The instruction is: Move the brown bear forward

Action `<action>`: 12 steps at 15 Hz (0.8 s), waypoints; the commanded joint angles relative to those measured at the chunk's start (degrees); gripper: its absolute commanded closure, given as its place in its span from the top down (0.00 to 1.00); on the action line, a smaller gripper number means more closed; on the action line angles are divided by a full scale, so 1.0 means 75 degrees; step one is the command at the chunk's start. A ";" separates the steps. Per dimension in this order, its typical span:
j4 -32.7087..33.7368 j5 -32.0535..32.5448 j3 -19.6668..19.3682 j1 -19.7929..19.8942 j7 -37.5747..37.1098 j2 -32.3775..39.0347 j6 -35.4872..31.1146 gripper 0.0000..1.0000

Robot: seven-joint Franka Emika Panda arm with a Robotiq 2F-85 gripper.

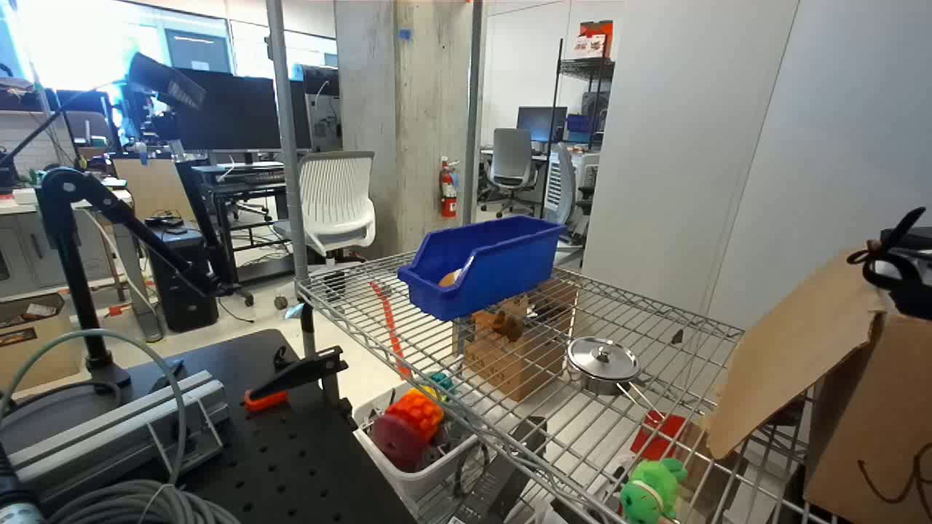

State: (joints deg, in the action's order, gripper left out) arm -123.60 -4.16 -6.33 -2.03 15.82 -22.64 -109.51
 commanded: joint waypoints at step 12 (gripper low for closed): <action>0.0440 -0.0462 0.0239 -0.0148 -0.0138 0.1182 -0.0006 1.00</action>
State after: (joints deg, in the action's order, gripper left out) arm -123.51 -4.87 -5.76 -2.08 15.67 -21.00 -109.50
